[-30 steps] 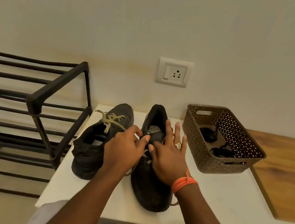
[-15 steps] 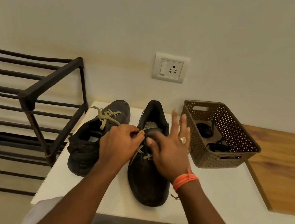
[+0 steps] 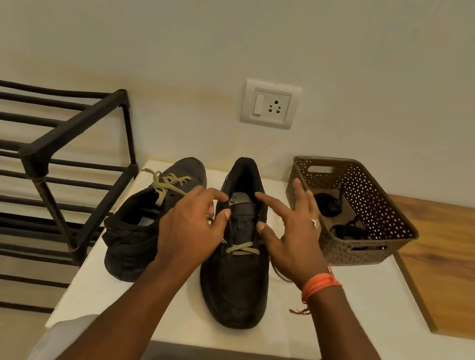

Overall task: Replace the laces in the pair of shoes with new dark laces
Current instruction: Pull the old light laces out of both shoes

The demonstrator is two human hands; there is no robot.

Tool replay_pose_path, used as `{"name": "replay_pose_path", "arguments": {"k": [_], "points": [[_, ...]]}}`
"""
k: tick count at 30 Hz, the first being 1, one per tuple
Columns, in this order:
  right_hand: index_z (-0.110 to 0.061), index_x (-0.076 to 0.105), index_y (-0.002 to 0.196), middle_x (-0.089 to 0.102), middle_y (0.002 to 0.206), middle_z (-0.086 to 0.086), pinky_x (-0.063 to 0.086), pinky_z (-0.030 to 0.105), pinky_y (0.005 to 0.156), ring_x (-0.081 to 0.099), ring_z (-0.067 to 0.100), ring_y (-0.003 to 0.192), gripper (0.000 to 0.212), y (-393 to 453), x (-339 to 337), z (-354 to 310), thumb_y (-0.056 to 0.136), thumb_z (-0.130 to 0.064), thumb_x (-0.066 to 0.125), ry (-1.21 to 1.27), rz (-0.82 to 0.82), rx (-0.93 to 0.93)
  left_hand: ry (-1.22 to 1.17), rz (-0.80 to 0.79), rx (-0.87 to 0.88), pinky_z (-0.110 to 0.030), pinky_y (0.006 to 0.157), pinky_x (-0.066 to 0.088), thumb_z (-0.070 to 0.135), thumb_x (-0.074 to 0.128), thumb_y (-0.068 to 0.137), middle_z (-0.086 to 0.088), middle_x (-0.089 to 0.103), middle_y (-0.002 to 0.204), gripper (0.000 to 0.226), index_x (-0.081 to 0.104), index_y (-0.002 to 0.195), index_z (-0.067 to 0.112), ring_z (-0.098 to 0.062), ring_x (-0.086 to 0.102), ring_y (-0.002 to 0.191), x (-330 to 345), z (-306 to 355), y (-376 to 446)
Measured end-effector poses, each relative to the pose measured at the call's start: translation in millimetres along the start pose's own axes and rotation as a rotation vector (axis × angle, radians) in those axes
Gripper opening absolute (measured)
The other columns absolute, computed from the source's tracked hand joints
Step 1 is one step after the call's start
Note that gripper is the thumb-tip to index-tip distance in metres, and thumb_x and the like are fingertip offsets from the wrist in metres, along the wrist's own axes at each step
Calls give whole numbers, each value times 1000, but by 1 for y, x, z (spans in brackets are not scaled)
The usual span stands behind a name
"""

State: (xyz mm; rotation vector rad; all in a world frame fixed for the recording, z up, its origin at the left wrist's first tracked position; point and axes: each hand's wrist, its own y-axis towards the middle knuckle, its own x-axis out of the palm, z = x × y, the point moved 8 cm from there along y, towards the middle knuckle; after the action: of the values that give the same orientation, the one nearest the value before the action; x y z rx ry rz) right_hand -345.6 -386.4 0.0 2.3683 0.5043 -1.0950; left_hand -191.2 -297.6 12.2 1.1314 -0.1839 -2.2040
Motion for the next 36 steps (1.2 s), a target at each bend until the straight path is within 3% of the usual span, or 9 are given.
{"name": "replay_pose_path", "arguments": {"k": [3,5,7,9,12,23,29,33,36], "points": [[-54,43,134,-7,163,-2,7,58,116,-13,27,148,70,1,7,-1,79,-21,72,27,-210,-9,166,-77,105,-28,84,32,38,61,89,13,51,90,14,69,100,33,-12,50,97,9,15,-12],[-52,32,141,-6,163,0,14,57,116,-6,31,148,87,-5,14,9,74,-24,79,65,-379,35,271,-88,143,-35,96,17,39,62,87,9,48,118,18,68,104,37,-16,34,120,16,23,-19],[-49,24,146,7,162,0,22,48,116,11,29,147,100,-11,17,13,70,-25,84,122,-460,25,303,-169,138,-42,105,4,40,60,87,4,28,148,23,66,109,37,-21,9,137,29,28,-26],[-43,28,145,28,152,-9,39,30,104,36,17,132,101,-12,17,11,67,-19,87,196,-463,-4,313,-202,155,-44,107,-2,43,60,87,2,14,157,22,68,106,35,-24,-4,141,38,32,-28],[-39,37,138,41,144,-9,50,22,85,51,16,116,95,-8,17,11,62,-15,89,254,-428,-18,256,-170,128,-40,106,1,46,64,84,4,20,154,17,70,94,34,-22,1,141,39,32,-26],[-29,45,127,41,132,-19,46,15,80,50,17,118,83,-9,13,6,59,-11,90,328,-419,-26,288,-305,82,-48,113,2,38,58,92,4,11,157,14,70,98,36,-26,-8,145,39,32,-23],[-25,47,124,42,127,-19,37,7,83,41,4,115,74,-7,8,4,63,-23,89,341,-387,-15,310,-129,31,-49,113,7,27,57,92,-5,27,147,7,63,95,28,-28,1,146,24,21,-16],[-26,47,120,47,140,-5,40,24,93,45,16,121,74,-2,9,7,61,-27,91,264,-324,-2,420,81,-94,-50,112,15,23,56,92,-14,31,145,15,62,104,19,-33,14,143,-9,0,-17],[-28,46,121,51,139,-2,39,27,93,49,22,122,78,-2,14,5,59,-25,92,232,-311,-12,367,56,22,-53,114,9,21,56,92,-14,23,152,26,58,118,22,-33,7,146,-9,3,-12]]}}
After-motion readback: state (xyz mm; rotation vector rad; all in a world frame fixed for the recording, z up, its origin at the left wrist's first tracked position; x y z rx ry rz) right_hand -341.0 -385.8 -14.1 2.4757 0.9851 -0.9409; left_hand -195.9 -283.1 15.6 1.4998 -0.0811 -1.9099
